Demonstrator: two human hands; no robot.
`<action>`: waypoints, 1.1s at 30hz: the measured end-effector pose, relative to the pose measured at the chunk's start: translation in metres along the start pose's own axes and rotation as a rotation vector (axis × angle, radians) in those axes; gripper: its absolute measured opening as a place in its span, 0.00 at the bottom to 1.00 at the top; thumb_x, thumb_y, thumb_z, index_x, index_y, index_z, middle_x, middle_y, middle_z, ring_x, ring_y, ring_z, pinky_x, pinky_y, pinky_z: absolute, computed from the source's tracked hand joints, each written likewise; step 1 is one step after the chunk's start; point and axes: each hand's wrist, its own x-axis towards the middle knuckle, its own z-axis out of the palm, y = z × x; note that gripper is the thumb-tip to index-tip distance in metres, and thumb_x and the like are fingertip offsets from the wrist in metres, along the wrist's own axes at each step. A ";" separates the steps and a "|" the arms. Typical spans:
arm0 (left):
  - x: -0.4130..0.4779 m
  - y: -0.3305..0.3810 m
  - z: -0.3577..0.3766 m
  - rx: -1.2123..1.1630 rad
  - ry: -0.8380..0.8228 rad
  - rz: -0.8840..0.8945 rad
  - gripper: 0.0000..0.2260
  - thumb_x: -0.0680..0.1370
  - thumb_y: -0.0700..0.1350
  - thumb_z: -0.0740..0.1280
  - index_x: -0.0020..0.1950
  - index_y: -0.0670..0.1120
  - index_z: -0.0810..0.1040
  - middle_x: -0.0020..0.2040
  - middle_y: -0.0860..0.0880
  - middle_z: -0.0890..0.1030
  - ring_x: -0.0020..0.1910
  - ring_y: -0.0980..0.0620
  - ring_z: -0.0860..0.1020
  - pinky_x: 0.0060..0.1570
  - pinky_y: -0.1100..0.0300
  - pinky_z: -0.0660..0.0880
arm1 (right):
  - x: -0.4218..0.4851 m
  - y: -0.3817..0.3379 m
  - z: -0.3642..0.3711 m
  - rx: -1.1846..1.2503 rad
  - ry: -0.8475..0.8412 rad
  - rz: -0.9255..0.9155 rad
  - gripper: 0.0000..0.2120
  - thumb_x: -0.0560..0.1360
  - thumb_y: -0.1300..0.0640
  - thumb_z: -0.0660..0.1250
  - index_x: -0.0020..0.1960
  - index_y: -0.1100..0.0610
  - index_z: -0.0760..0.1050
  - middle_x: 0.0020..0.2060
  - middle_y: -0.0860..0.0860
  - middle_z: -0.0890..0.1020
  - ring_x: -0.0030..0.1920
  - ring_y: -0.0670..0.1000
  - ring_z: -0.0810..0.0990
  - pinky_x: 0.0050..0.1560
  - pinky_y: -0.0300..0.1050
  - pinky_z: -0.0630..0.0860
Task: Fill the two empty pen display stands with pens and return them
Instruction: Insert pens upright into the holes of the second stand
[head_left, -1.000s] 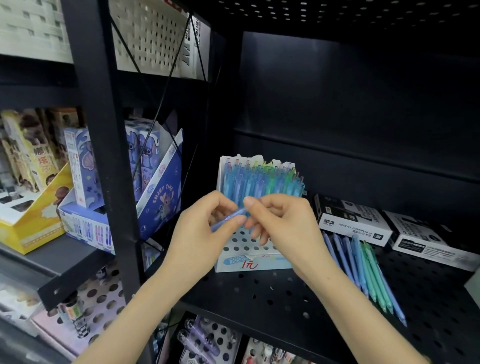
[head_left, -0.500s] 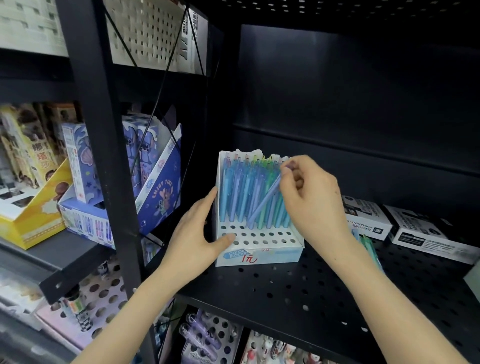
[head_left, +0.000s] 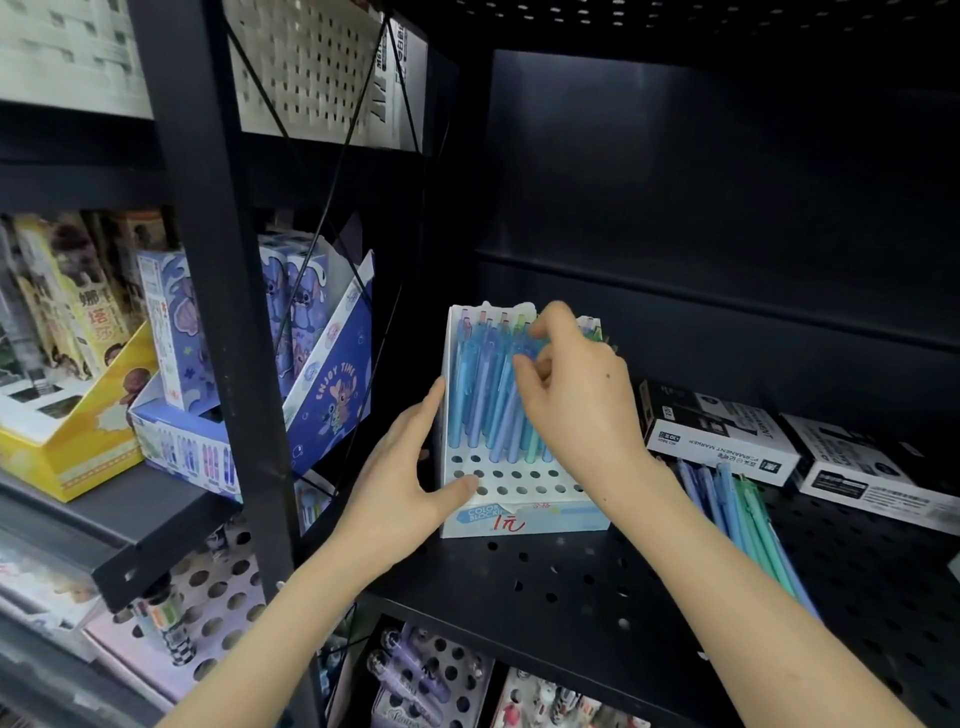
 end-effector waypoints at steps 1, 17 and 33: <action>0.001 -0.002 0.000 0.000 0.005 -0.001 0.39 0.73 0.44 0.71 0.75 0.62 0.52 0.70 0.63 0.64 0.63 0.72 0.63 0.62 0.68 0.64 | 0.000 0.001 0.001 -0.008 -0.001 -0.008 0.05 0.78 0.59 0.61 0.54 0.57 0.68 0.29 0.53 0.77 0.29 0.53 0.76 0.36 0.51 0.76; -0.023 0.048 0.018 0.150 0.441 0.264 0.10 0.72 0.45 0.67 0.53 0.51 0.74 0.42 0.54 0.73 0.41 0.55 0.72 0.43 0.66 0.70 | -0.088 0.138 -0.092 -0.263 -0.147 0.590 0.14 0.75 0.47 0.66 0.57 0.53 0.75 0.29 0.47 0.77 0.32 0.47 0.74 0.29 0.42 0.65; 0.032 0.109 0.183 0.405 -0.338 -0.184 0.25 0.76 0.54 0.66 0.66 0.40 0.68 0.60 0.42 0.76 0.58 0.45 0.75 0.53 0.55 0.72 | -0.114 0.168 -0.092 0.015 -0.223 0.784 0.29 0.69 0.47 0.72 0.66 0.57 0.70 0.46 0.48 0.81 0.51 0.49 0.78 0.52 0.48 0.76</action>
